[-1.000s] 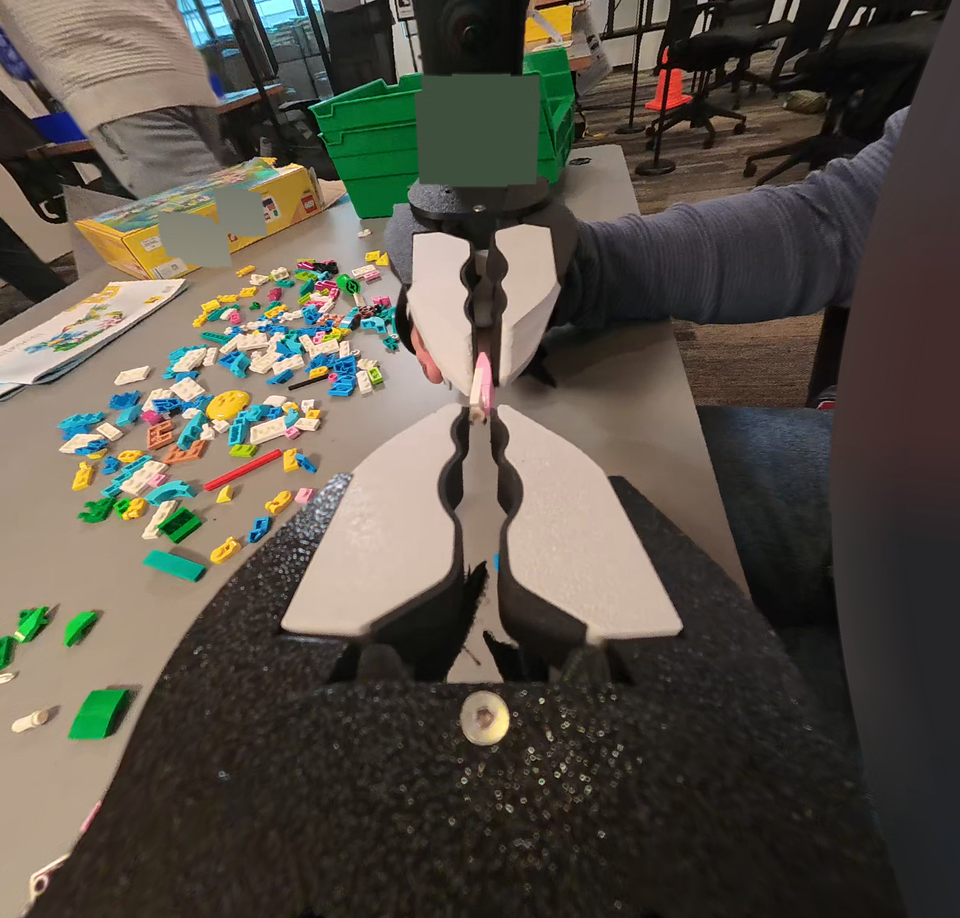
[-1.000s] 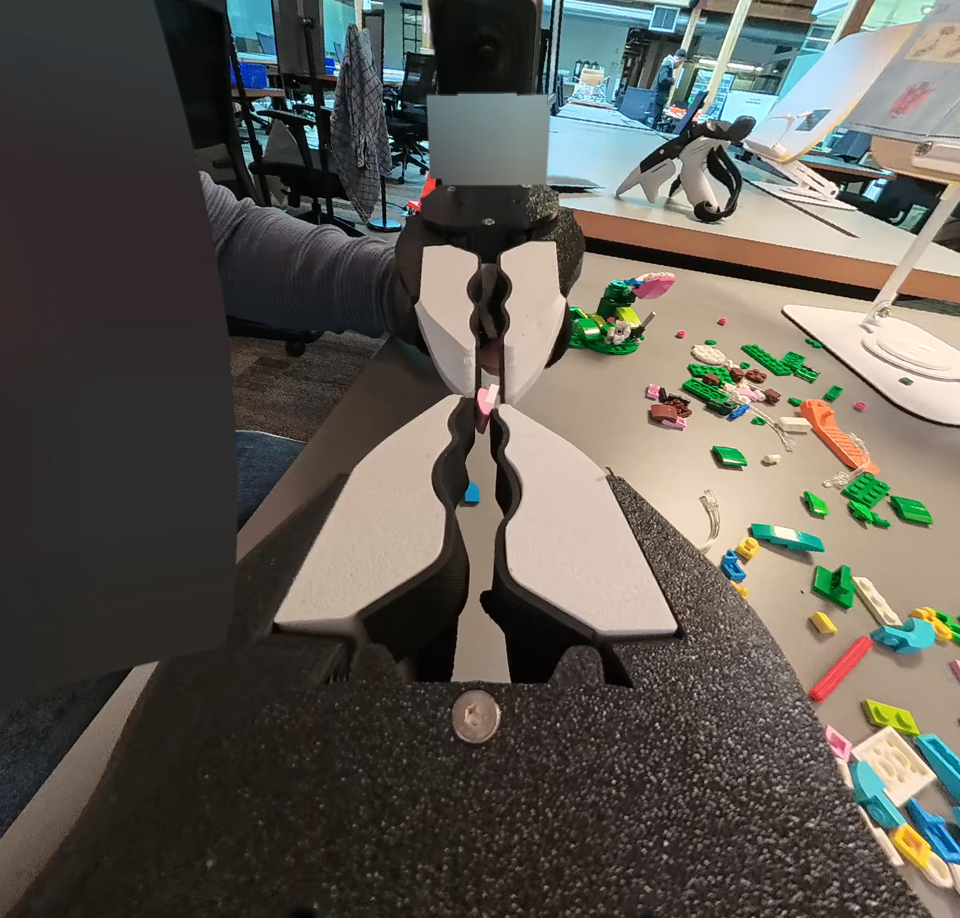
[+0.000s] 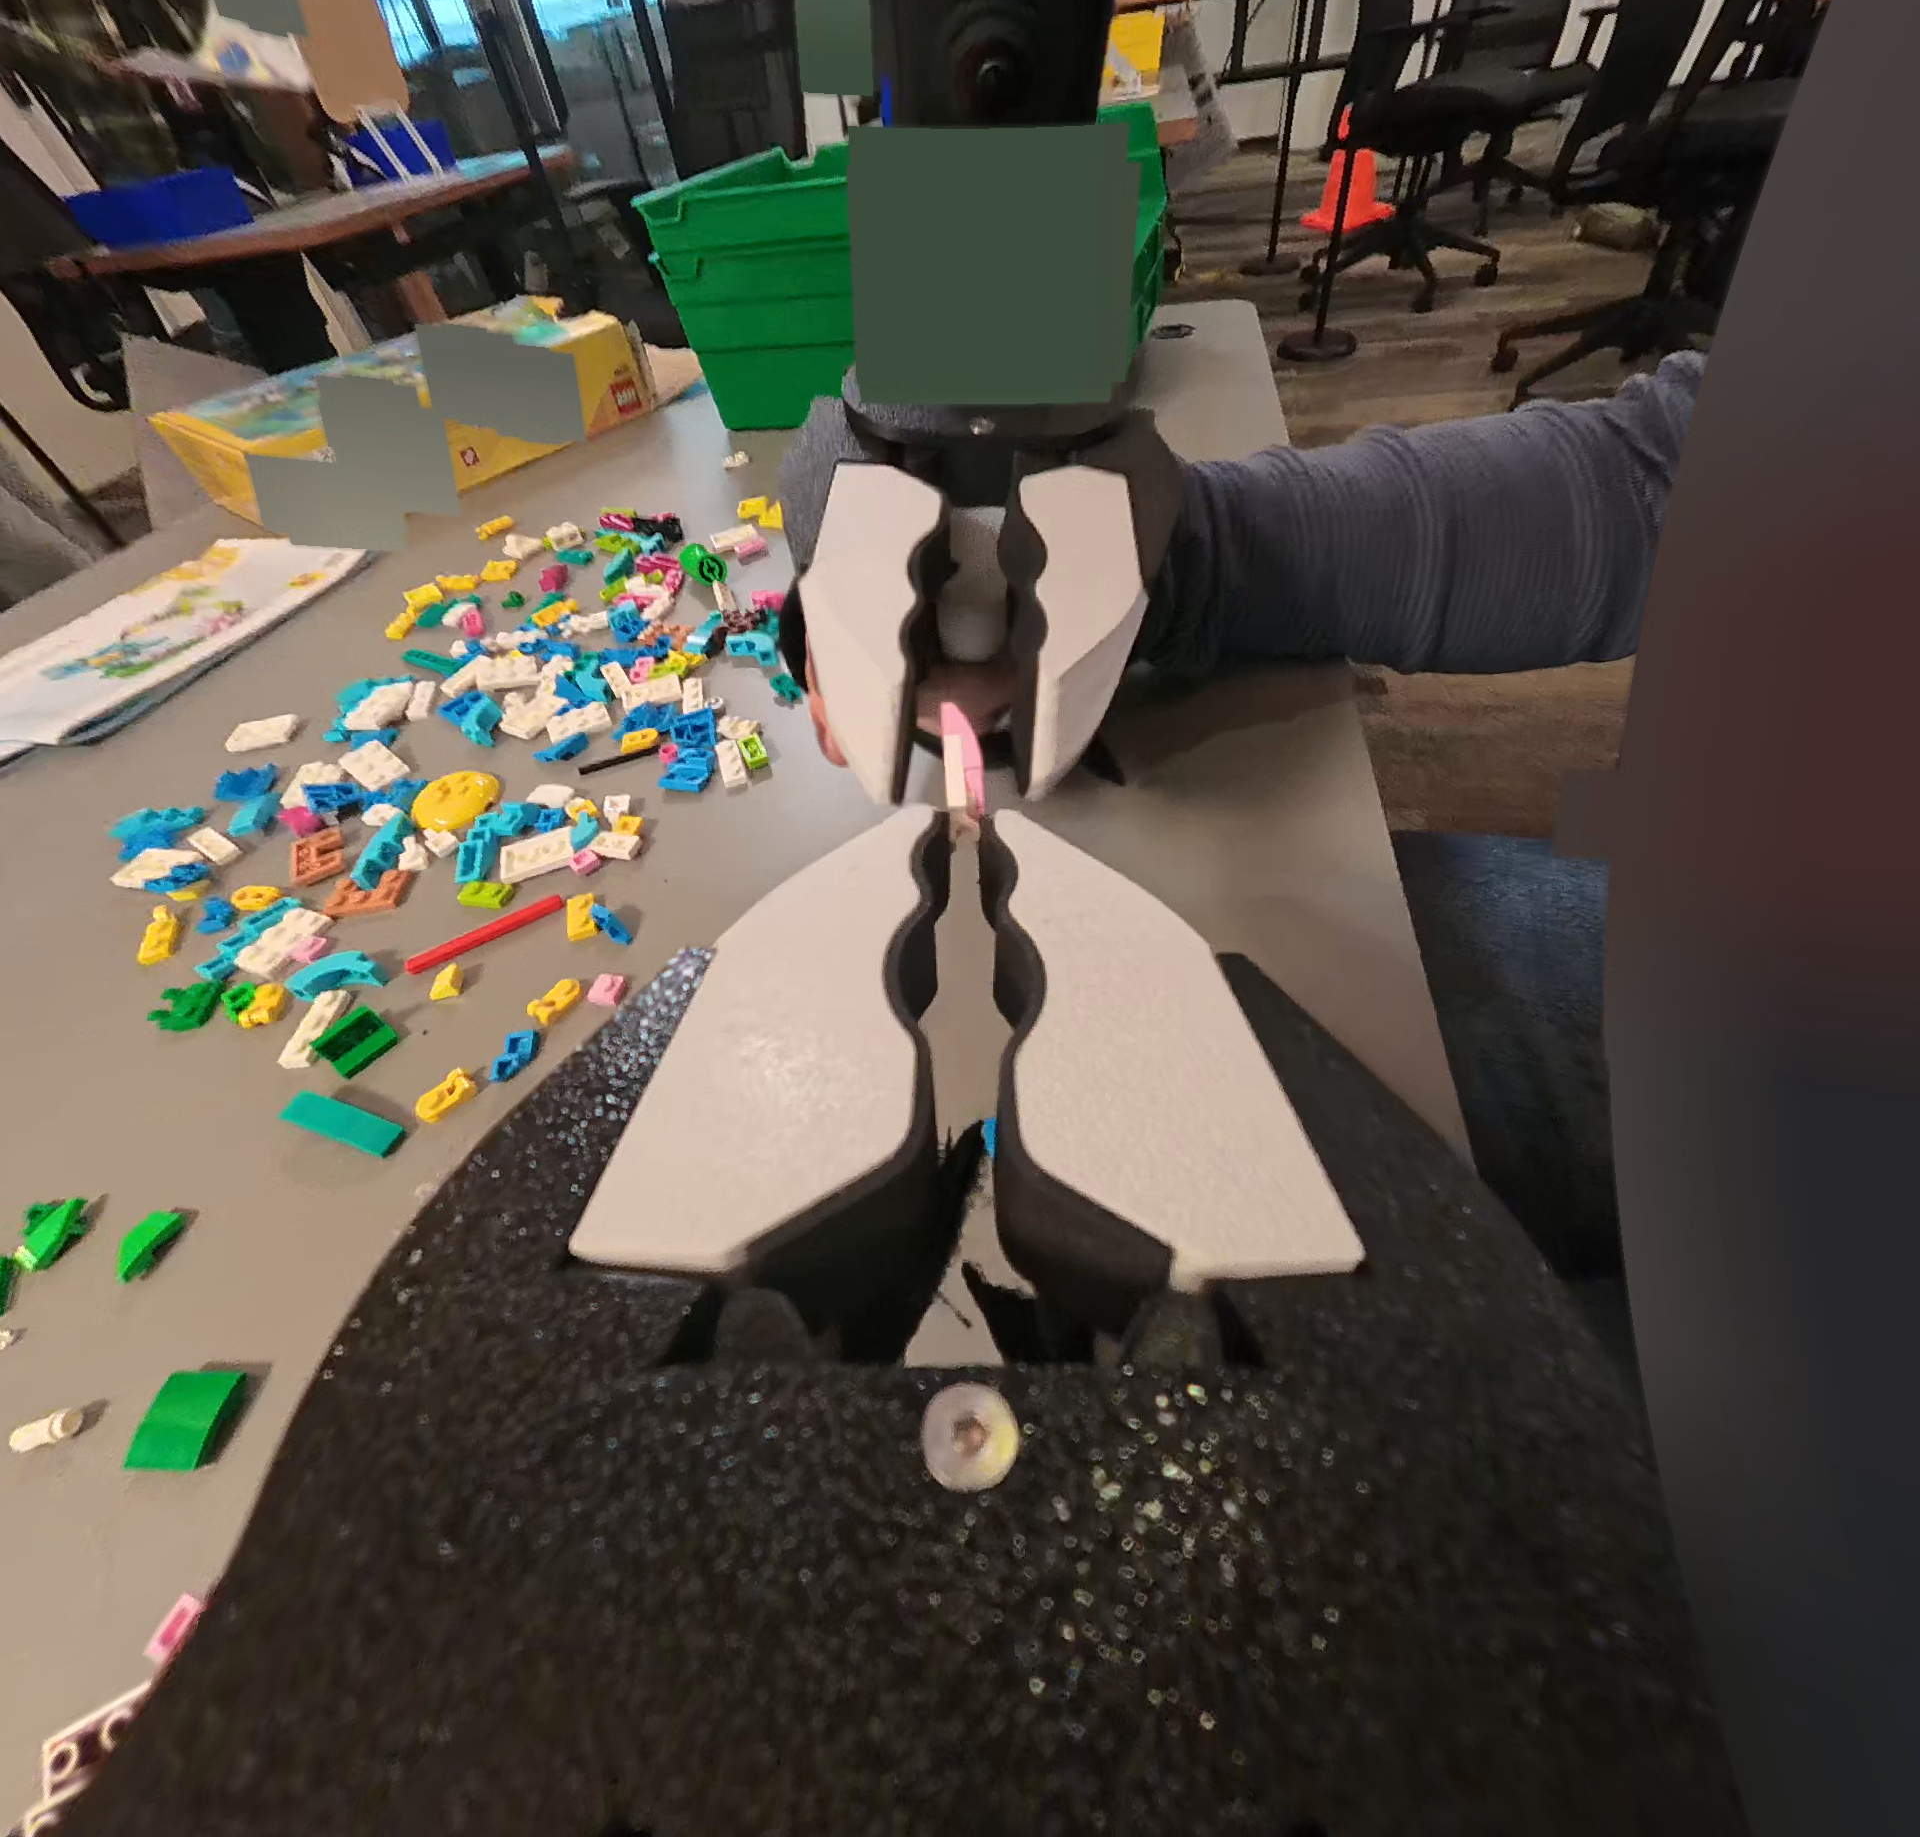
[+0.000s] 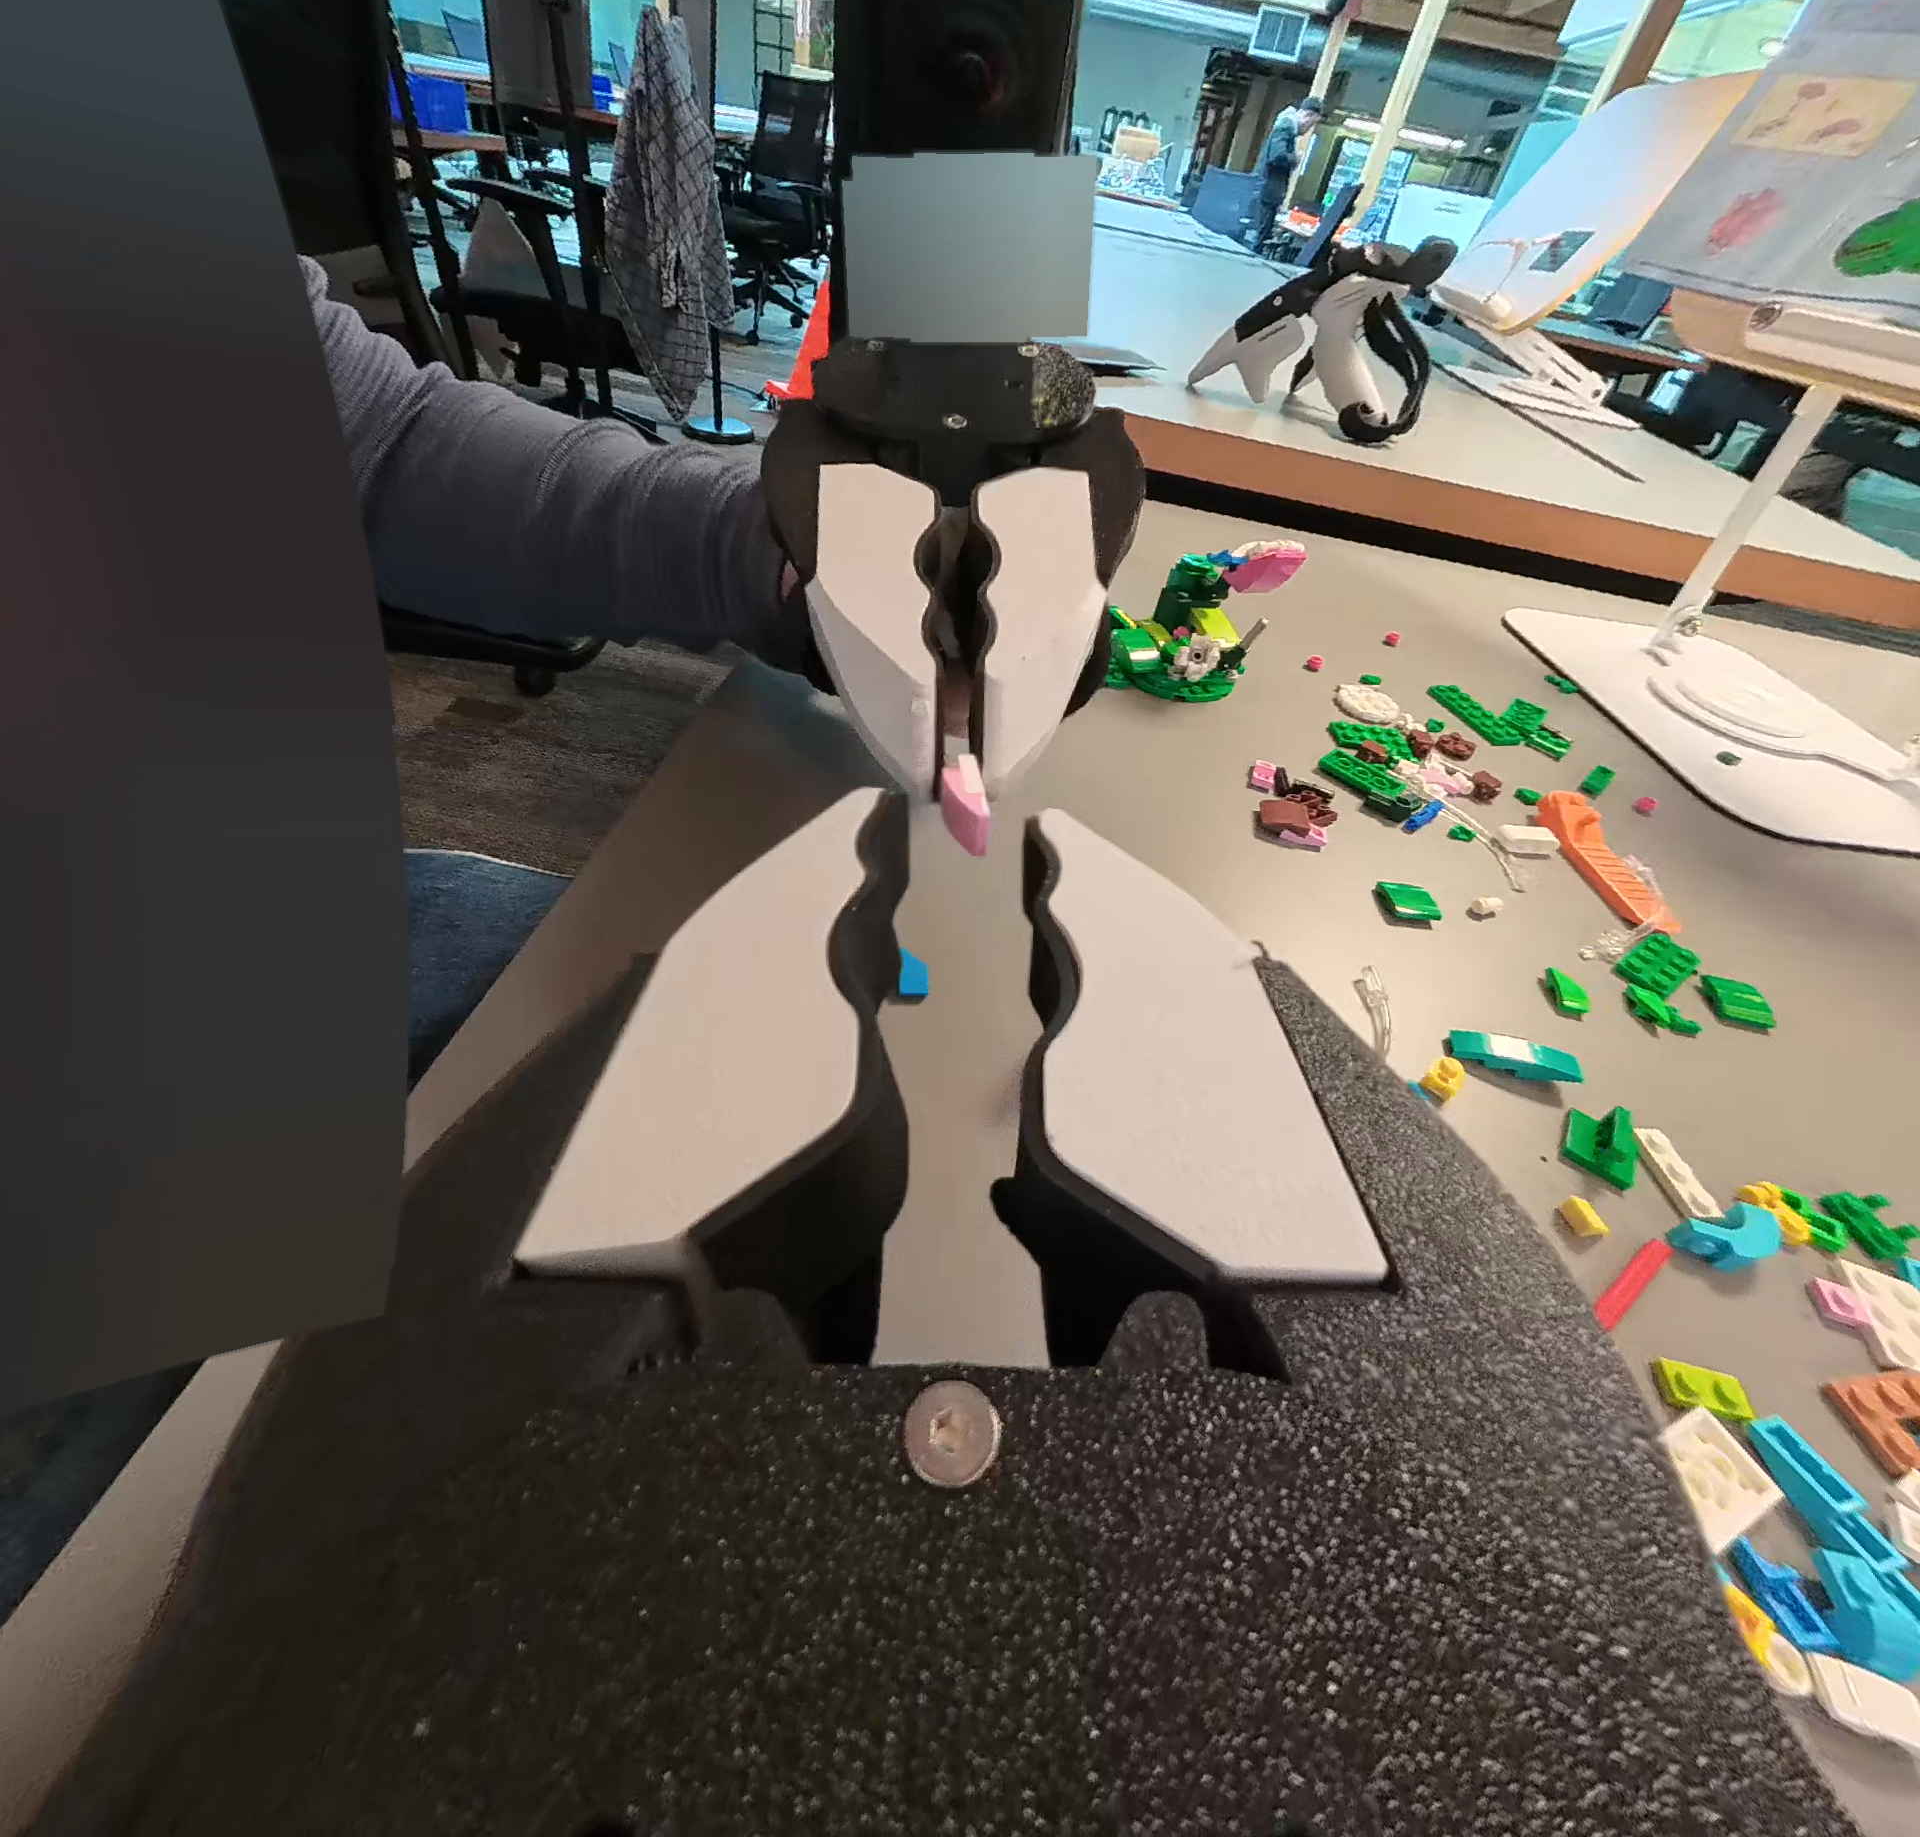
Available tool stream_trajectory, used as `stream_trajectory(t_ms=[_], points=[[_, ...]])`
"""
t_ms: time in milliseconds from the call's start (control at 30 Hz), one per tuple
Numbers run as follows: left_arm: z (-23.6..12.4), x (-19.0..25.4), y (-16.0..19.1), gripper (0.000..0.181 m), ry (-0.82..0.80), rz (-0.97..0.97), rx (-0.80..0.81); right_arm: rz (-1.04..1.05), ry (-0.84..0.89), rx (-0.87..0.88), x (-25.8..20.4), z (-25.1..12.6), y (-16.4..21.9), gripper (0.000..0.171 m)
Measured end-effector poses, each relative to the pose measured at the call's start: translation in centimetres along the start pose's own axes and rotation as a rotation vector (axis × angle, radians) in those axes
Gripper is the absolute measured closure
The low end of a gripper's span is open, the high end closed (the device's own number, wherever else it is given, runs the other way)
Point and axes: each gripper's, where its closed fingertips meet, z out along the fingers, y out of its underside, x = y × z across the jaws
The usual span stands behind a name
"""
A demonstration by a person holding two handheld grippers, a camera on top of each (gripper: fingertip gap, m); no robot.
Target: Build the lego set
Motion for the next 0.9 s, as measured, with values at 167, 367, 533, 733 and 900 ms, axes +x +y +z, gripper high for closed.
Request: stream_trajectory(t_ms=[167, 367, 533, 733, 900], points=[[0.0, 0.1, -0.3, 0.176, 0.005, 0.019, 0.044, 0.005, -0.035, 0.031, -0.6, 0.2, -0.5, 0.156], [0.3, 0.5, -0.3, 0.176, 0.018, 0.023, 0.050, -0.002, -0.035, 0.033, -0.6, 0.2, -0.6, 0.164], [0.4, 0.5, -0.4, 0.176, 0.030, -0.008, 0.050, -0.014, -0.039, 0.021, -0.7, 0.1, -0.6, 0.165], [-0.3, -2.2, 3.1, 0.123, -0.076, -0.034, -0.193, -0.029, 0.070, 0.003, 1.1, -1.2, -0.3, 0.165], [0.3, -2.8, 5.6, 0.125, -0.008, 0.089, -0.383, -0.006, 0.106, -0.008, 1.9, -2.0, 0.3, 0.165]])
